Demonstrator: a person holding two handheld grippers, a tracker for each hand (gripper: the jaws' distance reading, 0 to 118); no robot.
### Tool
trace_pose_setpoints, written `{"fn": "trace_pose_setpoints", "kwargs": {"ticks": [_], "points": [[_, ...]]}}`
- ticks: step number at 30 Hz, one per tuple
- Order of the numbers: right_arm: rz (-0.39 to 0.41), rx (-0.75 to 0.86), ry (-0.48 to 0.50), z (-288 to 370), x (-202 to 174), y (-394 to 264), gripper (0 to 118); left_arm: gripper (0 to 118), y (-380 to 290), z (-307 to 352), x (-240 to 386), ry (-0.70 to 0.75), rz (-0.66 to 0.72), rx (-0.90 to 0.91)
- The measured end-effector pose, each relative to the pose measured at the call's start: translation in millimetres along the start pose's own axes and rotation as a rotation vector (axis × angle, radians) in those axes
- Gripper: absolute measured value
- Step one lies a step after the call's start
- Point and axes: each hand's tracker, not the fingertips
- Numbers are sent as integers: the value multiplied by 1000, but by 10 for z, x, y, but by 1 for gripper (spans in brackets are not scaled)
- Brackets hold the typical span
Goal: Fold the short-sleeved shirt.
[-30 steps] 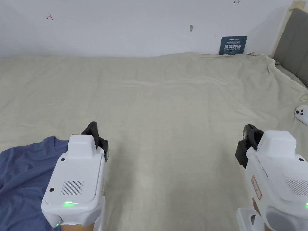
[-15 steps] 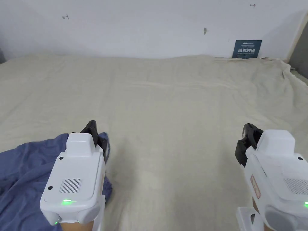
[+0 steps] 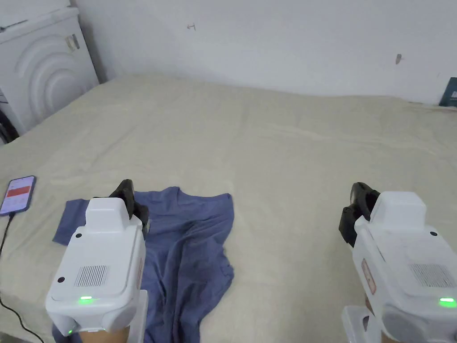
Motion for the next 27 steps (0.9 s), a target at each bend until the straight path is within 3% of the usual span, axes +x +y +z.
{"fn": "trace_pose_setpoints", "kwargs": {"ticks": [6,13,21,27], "points": [[16,-7,120,-105,-532,-12,0,0,-64,129,-590,109,-6,-24],[12,-31,191,-138,-938,-59,0,0,-156,245,-1057,190,-7,-58],[24,-45,218,-175,-1028,-91,0,0,-200,171,-1182,185,-4,-97],[36,-53,202,-232,-905,-97,0,7,-235,-222,-1078,56,83,-242]]}}
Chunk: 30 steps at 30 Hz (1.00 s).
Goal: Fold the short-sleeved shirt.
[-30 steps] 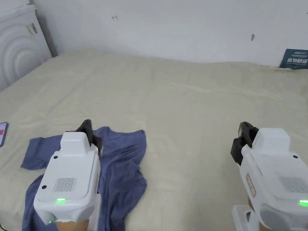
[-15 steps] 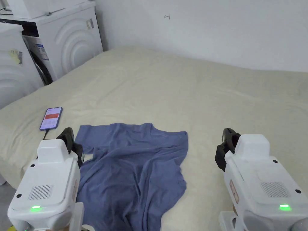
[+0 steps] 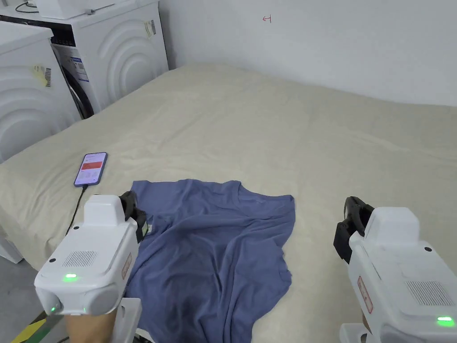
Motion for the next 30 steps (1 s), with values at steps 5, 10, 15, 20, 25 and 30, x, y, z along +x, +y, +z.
{"fn": "trace_pose_setpoints", "kwargs": {"ticks": [5,10,15,20,25,30], "points": [[-12,-12,-30,-56,181,-35,0,60,-21,-604,126,-50,90,-267],[-13,-33,-59,-120,339,-97,0,105,-201,-1190,353,-46,74,-483],[-17,-63,-84,-163,457,-183,0,105,-461,-1636,603,-82,3,-640],[-16,-93,-102,-182,580,-288,0,105,-734,-1952,772,-64,-20,-763],[-15,-120,-117,-168,653,-328,0,96,-914,-2019,923,-42,-66,-839],[-21,-132,-136,-133,735,-352,0,57,-840,-2012,921,-78,-13,-862]]}}
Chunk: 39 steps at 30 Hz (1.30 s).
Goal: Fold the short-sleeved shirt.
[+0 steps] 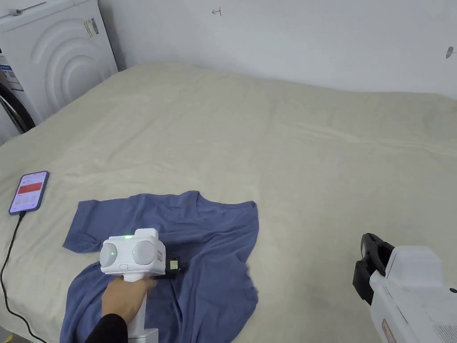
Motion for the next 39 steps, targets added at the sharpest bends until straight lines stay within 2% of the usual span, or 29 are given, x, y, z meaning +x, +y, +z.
{"fn": "trace_pose_setpoints", "kwargs": {"ticks": [1,3,6,8,13,17,20,24,27,32,39], "points": [[-4,-1,-2,-3,30,-14,0,43,-4,20,27,7,-17,3],[-11,-3,-5,-6,101,-54,0,7,-39,95,78,8,-80,11],[-22,-2,-8,50,103,-36,0,0,-103,227,62,-2,-95,15],[-27,-2,-10,76,123,-25,0,0,-40,207,-56,-37,-68,28],[-35,13,-20,191,210,1,0,0,-15,531,-453,-255,142,119],[-47,26,-33,260,344,-5,0,0,-66,833,-615,-352,178,203],[-57,38,-47,338,412,15,0,0,-79,1097,-485,-412,150,242],[-74,63,-65,482,490,66,0,0,-42,1420,-84,-443,27,287],[-82,83,-85,592,587,91,0,0,75,1666,173,-546,15,336],[-95,111,-135,773,778,124,0,0,347,2089,788,-697,-39,398],[-121,141,-235,1051,1158,122,0,0,518,2501,1810,-800,-231,445]]}}
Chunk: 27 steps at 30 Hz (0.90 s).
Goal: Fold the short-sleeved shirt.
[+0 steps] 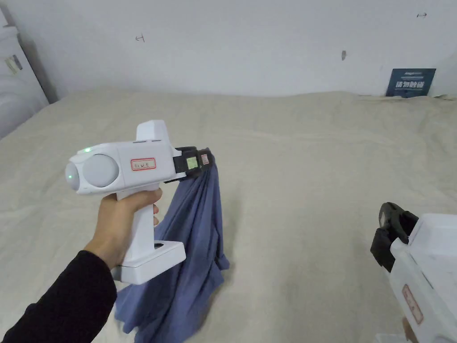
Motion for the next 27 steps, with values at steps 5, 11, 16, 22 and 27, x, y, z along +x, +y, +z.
{"fn": "trace_pose_setpoints", "kwargs": {"ticks": [5,11,16,22,27], "points": [[-8,16,-75,97,417,-5,0,0,52,-428,592,-112,-74,-23],[-11,16,-153,238,836,-57,0,0,-67,-791,1227,-266,-125,-69],[-23,5,-204,312,1080,-126,0,0,-283,-1059,1485,-301,-191,-138],[-35,-11,-230,329,1258,-213,0,0,-795,-1565,1357,-203,-213,-326],[-36,-32,-230,306,1282,-270,0,0,-1338,-1972,1069,-67,-209,-474]]}}
